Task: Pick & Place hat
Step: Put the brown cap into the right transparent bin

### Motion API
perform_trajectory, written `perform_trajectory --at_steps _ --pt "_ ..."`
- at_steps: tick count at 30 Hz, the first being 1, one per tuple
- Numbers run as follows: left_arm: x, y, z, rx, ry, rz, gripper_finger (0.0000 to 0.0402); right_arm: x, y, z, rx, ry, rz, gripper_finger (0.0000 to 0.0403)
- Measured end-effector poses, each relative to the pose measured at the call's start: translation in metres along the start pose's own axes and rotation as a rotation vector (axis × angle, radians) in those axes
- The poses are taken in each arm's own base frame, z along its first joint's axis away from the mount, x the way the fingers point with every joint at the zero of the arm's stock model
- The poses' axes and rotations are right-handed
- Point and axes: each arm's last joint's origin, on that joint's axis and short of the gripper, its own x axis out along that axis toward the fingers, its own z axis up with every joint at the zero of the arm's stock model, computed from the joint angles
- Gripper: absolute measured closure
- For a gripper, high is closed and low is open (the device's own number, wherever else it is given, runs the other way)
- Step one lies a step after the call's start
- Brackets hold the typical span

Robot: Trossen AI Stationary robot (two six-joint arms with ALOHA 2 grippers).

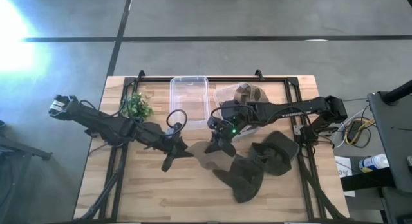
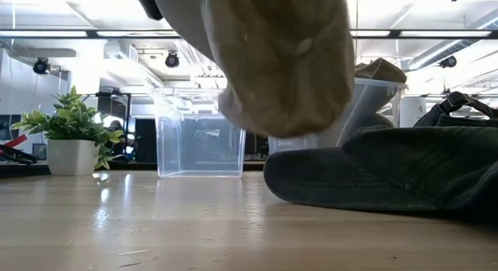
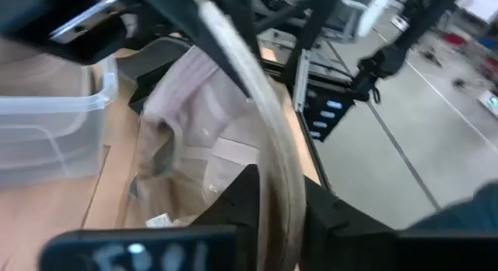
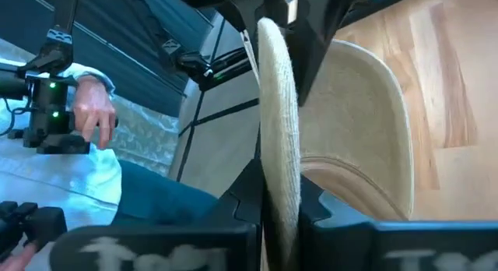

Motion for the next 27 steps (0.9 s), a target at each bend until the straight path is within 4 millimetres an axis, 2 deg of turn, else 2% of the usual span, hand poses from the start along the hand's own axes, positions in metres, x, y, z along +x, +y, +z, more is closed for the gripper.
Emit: perform_trajectory --at_steps 5,9,14,20,24,27 --pt "-0.002 0.001 -0.003 -0.053 0.000 0.104 0.0293 -0.003 -0.001 0.001 0.001 -0.030 -0.052 0.0388" --pt "-0.014 -0.006 -0.002 -0.078 -0.034 0.143 0.0264 -0.018 0.008 0.006 -0.030 -0.129 -0.137 0.0389" --pt "-0.043 -0.012 0.000 -0.123 -0.122 0.278 0.0248 -0.054 0.023 0.012 -0.080 -0.285 -0.321 0.0389" --pt "-0.074 -0.011 -0.005 -0.166 -0.177 0.423 0.0246 -0.105 0.042 0.015 -0.128 -0.534 -0.624 0.0389" --pt "-0.079 -0.012 -0.004 -0.167 -0.200 0.436 0.0246 -0.132 0.056 0.009 -0.289 -0.586 -0.829 0.0389" --pt "-0.076 -0.011 -0.005 -0.158 -0.188 0.445 0.0246 -0.148 0.058 0.002 -0.442 -0.498 -1.046 0.0389"
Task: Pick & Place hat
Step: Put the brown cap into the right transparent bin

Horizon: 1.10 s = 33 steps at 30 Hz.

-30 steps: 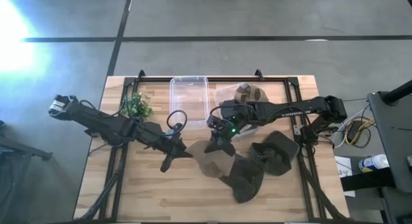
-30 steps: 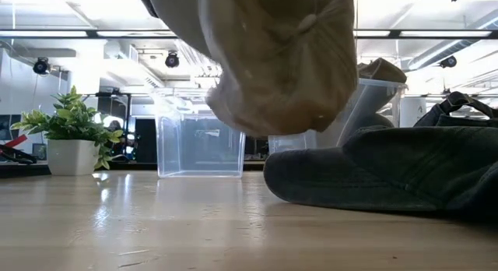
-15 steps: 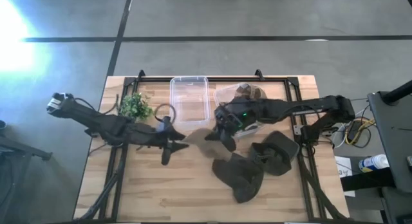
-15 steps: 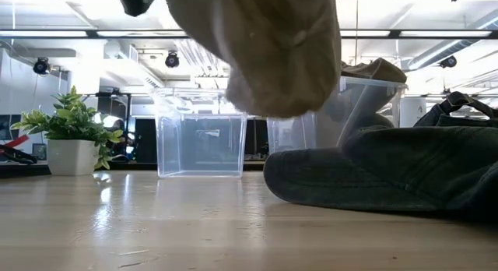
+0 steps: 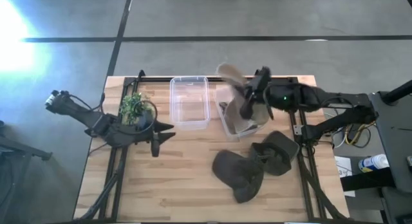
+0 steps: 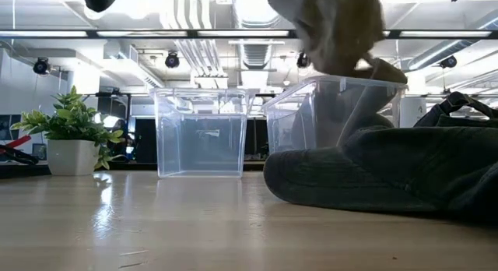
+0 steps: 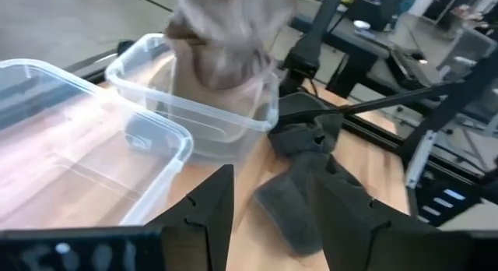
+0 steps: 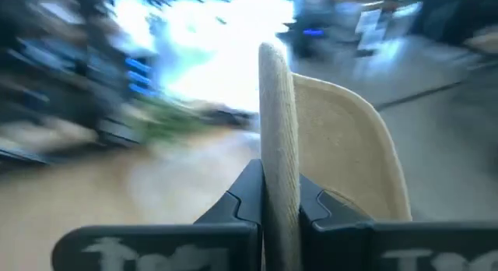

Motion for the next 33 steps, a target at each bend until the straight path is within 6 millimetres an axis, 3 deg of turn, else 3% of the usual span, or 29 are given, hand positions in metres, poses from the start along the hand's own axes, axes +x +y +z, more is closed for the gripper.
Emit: perform_trajectory --at_steps 7,18,25,33 --pt "0.012 -0.004 -0.010 0.050 0.048 0.039 0.0245 0.005 -0.003 -0.034 -0.477 0.322 -0.141 0.0390" --pt "0.023 -0.007 -0.021 0.030 0.095 0.077 0.0245 0.057 0.024 -0.088 -1.355 0.771 -0.119 0.0390" --pt "0.023 -0.004 -0.025 -0.006 0.122 0.108 0.0245 0.055 0.054 -0.121 -1.482 0.939 0.193 0.0390" --pt "0.026 0.001 -0.036 -0.019 0.140 0.132 0.0245 0.055 0.085 -0.141 -1.496 0.940 0.474 0.0390"
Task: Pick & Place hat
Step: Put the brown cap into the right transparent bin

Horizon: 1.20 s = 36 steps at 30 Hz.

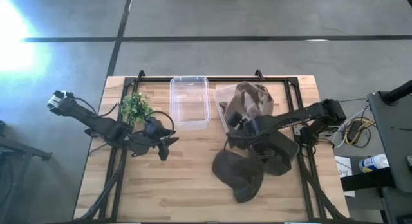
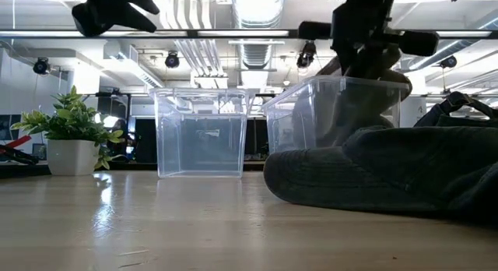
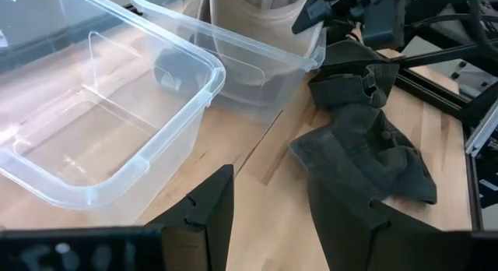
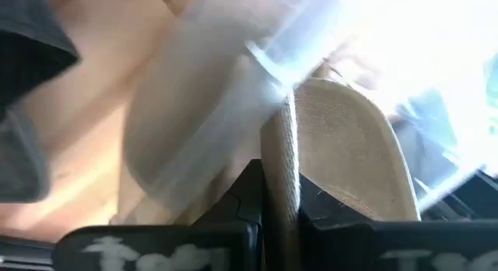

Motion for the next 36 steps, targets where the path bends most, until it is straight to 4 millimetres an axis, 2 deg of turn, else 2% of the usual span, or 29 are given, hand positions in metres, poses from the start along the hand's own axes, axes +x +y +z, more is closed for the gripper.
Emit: perform_trajectory --at_steps 4,10,14,20,24,31,33,36 --pt "0.001 0.001 -0.001 -0.009 0.005 0.000 0.0245 0.003 0.000 0.004 0.006 -0.063 0.055 0.0390" --pt "0.001 0.000 -0.002 -0.011 0.021 -0.017 0.0245 -0.001 -0.008 0.012 0.090 -0.207 0.018 0.0382" --pt "0.001 0.000 -0.002 -0.011 0.024 -0.019 0.0245 -0.002 -0.009 0.017 0.108 -0.289 0.045 0.0349" --pt "0.001 0.000 -0.003 -0.010 0.040 -0.034 0.0245 -0.004 -0.010 0.016 0.171 -0.301 0.051 0.0296" --pt "0.001 -0.001 -0.003 -0.011 0.044 -0.039 0.0245 -0.014 -0.011 0.009 0.233 -0.335 0.028 0.0272" --pt "0.001 -0.001 -0.003 -0.010 0.050 -0.044 0.0245 -0.041 -0.022 -0.002 0.509 -0.529 -0.070 0.0247" --pt "0.000 -0.001 -0.003 -0.010 0.050 -0.045 0.0245 -0.048 -0.022 -0.006 0.587 -0.582 -0.048 0.0242" --pt "0.001 -0.001 -0.003 -0.011 0.048 -0.047 0.0245 -0.048 -0.014 -0.009 0.584 -0.579 0.066 0.0234"
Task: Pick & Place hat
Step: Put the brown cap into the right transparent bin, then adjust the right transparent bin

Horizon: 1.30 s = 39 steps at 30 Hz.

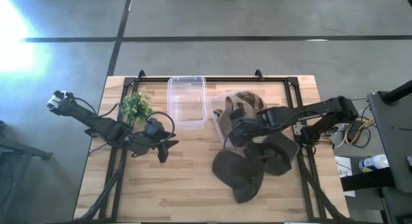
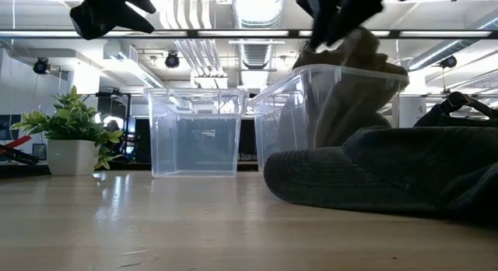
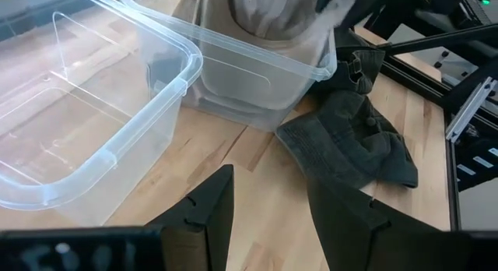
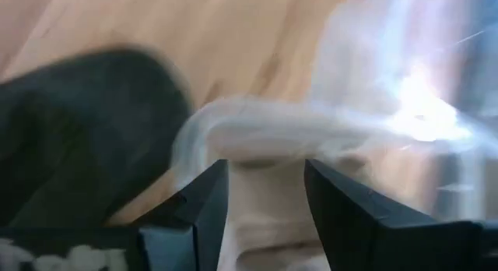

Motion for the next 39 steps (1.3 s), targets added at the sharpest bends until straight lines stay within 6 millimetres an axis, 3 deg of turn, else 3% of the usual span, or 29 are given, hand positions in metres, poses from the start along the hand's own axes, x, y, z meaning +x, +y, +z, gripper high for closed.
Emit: perform_trajectory --at_steps 4,7,10,12,16,18,21,27,30,33,39 --pt "0.000 0.000 0.000 0.000 0.000 -0.001 0.0245 0.003 0.011 -0.004 0.033 0.082 0.043 0.0223" --pt "0.000 0.000 0.000 -0.002 -0.001 -0.002 0.0245 -0.005 0.010 -0.002 0.137 0.045 -0.025 0.0219" --pt "0.000 0.000 0.000 -0.002 -0.001 -0.002 0.0245 -0.023 0.001 0.005 0.352 -0.099 -0.147 0.0218" --pt "0.000 0.000 0.000 -0.002 -0.001 -0.002 0.0245 -0.039 -0.011 0.009 0.586 -0.262 -0.179 0.0218" --pt "0.000 0.000 0.000 -0.003 -0.002 -0.002 0.0245 -0.060 -0.041 0.004 0.995 -0.463 0.054 0.0218" --pt "0.000 0.000 0.000 -0.002 -0.002 -0.002 0.0245 -0.063 -0.046 0.000 1.018 -0.462 0.181 0.0218" --pt "0.000 0.000 0.000 -0.001 -0.002 -0.002 0.0245 -0.065 -0.036 -0.010 0.996 -0.331 0.345 0.0218" --pt "0.000 0.000 0.000 -0.001 -0.002 -0.002 0.0245 -0.046 0.007 -0.030 1.039 0.153 0.418 0.0224" --pt "0.000 0.000 0.000 0.005 -0.002 -0.002 0.0245 -0.030 0.026 -0.021 1.049 0.189 0.426 0.0229" --pt "0.000 0.000 0.000 0.005 -0.001 -0.002 0.0245 -0.001 0.036 -0.012 1.116 0.197 0.328 0.0232" --pt "0.000 -0.001 0.000 0.000 0.015 -0.017 0.0245 0.045 0.026 -0.004 1.241 0.196 0.043 0.0232"
